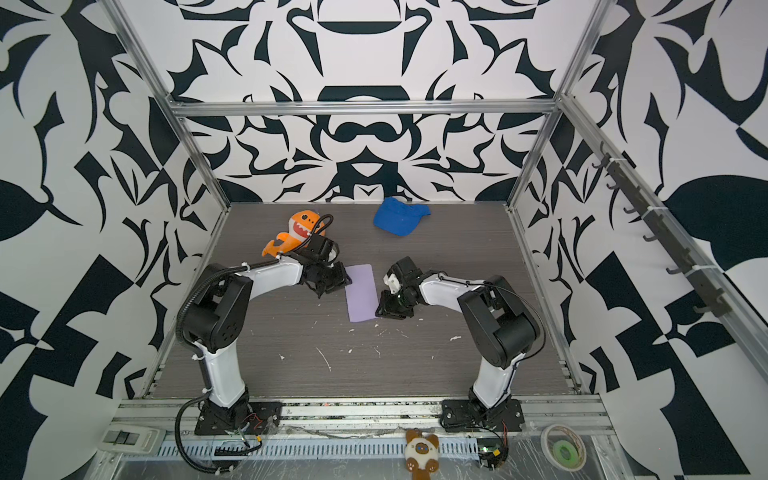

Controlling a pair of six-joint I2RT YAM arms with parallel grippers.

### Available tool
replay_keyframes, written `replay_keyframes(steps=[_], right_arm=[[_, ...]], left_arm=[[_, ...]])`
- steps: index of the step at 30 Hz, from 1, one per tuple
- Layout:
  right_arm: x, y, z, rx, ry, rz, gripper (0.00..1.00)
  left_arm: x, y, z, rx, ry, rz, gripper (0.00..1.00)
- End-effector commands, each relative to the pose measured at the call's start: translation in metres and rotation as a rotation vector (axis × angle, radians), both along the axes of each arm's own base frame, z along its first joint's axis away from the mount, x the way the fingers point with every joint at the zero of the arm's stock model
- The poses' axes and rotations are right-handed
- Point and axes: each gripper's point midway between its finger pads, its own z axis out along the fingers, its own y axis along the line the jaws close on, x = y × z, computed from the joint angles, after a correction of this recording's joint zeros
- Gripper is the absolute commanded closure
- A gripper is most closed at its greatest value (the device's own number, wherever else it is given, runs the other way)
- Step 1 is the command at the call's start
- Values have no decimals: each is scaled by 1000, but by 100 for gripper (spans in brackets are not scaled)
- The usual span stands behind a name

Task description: Fold a paper plane with a square sheet of paper (pick it up from the middle)

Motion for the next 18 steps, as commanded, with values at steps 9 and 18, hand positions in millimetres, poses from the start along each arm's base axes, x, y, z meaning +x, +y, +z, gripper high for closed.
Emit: replay_keyframes(steps=[9,18], right_arm=[[28,-14,29,147,-80,-153,57],[20,-1,21,210,-3,-107,60]], left_arm=[[-7,-25,20,-184,13,45,66],[-18,-12,-23,-83,109,75,75]])
